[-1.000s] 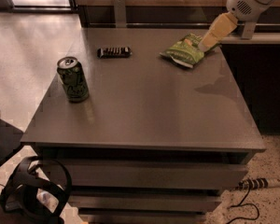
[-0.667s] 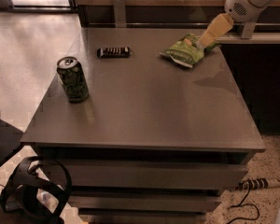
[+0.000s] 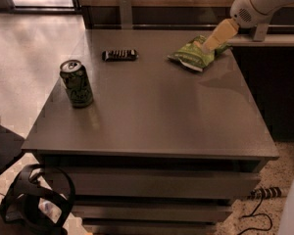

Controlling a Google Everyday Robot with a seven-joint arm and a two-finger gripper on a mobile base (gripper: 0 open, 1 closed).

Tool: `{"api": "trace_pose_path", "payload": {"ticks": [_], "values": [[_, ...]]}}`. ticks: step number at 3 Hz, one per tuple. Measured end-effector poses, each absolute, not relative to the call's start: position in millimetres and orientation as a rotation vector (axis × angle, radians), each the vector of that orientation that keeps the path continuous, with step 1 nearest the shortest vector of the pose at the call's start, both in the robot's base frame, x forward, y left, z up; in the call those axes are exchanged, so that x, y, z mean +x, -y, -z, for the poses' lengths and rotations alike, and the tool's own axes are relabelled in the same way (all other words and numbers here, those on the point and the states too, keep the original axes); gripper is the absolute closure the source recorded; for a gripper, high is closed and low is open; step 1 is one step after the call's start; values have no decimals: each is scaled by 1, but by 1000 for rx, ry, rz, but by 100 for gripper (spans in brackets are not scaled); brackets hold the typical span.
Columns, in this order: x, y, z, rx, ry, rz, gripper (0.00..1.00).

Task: Pick green jalapeno chip bag

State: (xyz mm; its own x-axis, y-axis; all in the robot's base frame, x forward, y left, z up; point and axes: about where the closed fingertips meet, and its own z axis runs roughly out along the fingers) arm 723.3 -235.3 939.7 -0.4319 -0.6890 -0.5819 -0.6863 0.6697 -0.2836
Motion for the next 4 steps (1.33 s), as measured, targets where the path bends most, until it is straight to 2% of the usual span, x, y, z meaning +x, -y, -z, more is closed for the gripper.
{"api": "trace_pose_path", "payload": {"ticks": [4], "values": [[803, 211, -856, -938, -2188, -195, 0]]}}
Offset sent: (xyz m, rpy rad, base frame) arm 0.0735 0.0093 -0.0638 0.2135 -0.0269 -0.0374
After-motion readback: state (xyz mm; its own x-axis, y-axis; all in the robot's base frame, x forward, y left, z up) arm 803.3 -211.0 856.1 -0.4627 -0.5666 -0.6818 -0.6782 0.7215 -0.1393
